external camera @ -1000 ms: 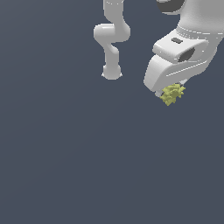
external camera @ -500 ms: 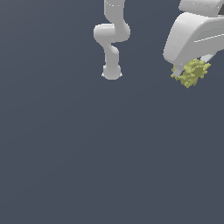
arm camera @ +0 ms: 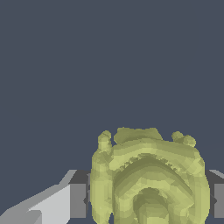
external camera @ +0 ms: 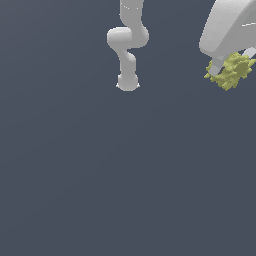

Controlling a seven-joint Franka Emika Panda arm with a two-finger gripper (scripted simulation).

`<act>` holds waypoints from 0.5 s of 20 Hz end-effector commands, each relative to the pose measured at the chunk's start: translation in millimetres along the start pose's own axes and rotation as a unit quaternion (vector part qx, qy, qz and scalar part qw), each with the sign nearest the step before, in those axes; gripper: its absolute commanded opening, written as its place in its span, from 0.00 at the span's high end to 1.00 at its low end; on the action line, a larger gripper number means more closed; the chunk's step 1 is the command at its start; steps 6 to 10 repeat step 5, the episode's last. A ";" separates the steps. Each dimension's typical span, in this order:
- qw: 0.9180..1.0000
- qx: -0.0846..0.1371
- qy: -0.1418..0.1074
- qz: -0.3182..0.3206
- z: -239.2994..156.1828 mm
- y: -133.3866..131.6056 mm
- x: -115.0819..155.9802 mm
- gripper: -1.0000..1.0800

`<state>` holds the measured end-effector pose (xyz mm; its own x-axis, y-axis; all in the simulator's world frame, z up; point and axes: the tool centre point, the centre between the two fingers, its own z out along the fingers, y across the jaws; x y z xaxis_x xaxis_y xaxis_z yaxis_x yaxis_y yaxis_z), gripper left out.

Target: Pick up the object and move it to a goal position.

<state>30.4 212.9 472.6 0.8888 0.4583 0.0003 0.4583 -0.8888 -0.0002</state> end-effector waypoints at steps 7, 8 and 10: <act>1.000 0.000 0.000 0.000 -4.6 -1.2 1.2 1.00; 1.000 0.000 0.000 0.000 -4.6 -1.2 1.2 1.00; 1.000 0.000 0.000 0.000 -4.6 -1.2 1.2 1.00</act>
